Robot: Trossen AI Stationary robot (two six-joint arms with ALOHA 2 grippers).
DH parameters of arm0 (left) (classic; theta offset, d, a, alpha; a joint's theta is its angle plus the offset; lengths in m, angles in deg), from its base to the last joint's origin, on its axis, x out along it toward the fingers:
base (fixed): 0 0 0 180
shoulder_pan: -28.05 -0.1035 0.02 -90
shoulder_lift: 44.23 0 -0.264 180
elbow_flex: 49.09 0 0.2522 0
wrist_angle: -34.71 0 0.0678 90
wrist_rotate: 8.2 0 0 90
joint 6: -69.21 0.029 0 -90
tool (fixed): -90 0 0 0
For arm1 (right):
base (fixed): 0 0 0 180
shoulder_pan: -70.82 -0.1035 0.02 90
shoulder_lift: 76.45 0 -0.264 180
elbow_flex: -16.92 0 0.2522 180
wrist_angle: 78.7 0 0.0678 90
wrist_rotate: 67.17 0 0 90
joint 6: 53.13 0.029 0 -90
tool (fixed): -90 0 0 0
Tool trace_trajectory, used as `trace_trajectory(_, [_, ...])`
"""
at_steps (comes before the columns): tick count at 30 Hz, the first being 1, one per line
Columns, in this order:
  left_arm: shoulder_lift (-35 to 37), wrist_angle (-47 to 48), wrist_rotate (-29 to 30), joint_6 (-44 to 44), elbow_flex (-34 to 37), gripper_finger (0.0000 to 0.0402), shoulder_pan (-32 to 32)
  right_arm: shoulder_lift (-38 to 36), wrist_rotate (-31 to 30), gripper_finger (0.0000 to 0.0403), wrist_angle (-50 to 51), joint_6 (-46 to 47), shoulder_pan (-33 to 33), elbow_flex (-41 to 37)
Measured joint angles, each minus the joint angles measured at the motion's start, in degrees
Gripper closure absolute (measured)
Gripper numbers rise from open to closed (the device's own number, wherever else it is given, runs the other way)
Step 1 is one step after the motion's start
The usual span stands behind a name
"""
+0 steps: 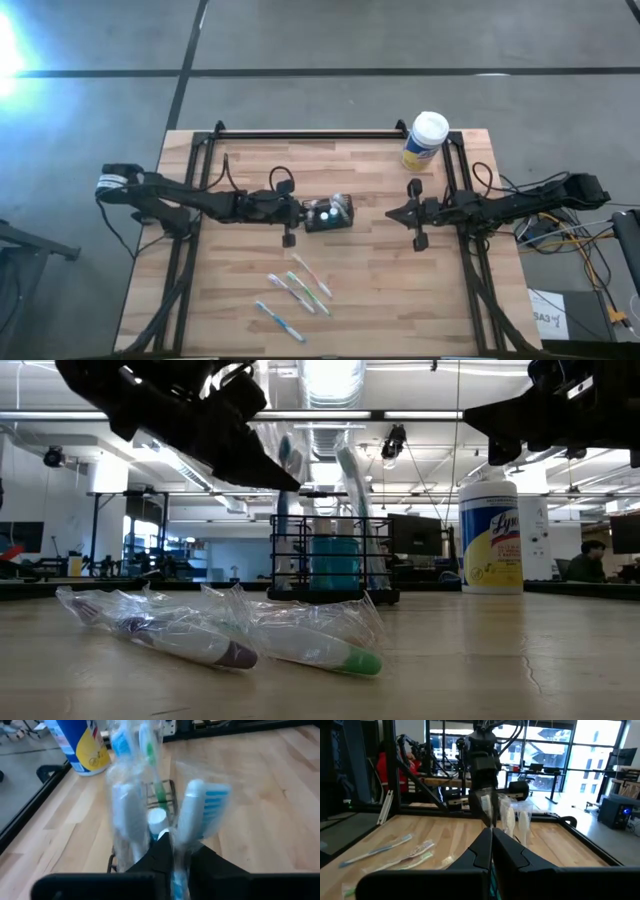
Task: Pick & Place toothbrushing station
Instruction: Put the top blue toothbrush into the black wire organizer, then adjust the black wire organizer
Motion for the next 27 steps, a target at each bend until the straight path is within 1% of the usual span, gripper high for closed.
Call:
trace_trajectory(6, [0.15, 0.24, -0.74, -0.52, 0.16, 0.0307, -0.04, 0.02, -0.01, 0.0394, 0.96, 0.04, 0.00, 0.02])
trace_trajectory(12, [1.12, 0.98, -5.33, -0.01, -1.61, 0.0236, -0.02, 0.02, -0.07, 0.0394, 1.74, 0.11, 0.00, 0.02])
trace_trajectory(15, [2.37, 2.81, -5.45, 0.03, -2.88, 0.0204, 0.07, 0.02, -0.09, 0.0394, 1.76, 0.02, 0.00, 0.02])
trace_trajectory(18, [4.53, 5.01, -5.37, 0.24, -3.98, 0.0183, 0.19, 0.02, -0.14, 0.0394, 1.80, -0.60, 0.02, 0.11])
trace_trajectory(21, [7.99, 10.04, -5.30, 1.25, -5.15, 0.0173, 0.81, 0.03, -0.14, 0.0394, 2.02, -0.50, 0.03, 0.68])
trace_trajectory(23, [11.04, 14.54, -4.87, 1.80, -5.43, 0.0173, 1.53, 0.29, -0.30, 0.0394, 4.13, 0.04, 0.02, 1.47])
trace_trajectory(25, [14.30, 17.77, -1.56, 1.61, -4.78, 0.0185, 2.48, 0.85, -0.65, 0.0394, 7.44, 0.93, 0.02, 2.78])
trace_trajectory(27, [17.65, 19.63, 4.18, 0.88, -2.58, 0.0210, 3.48, 1.93, -1.16, 0.0394, 10.24, 2.61, 0.02, 4.73])
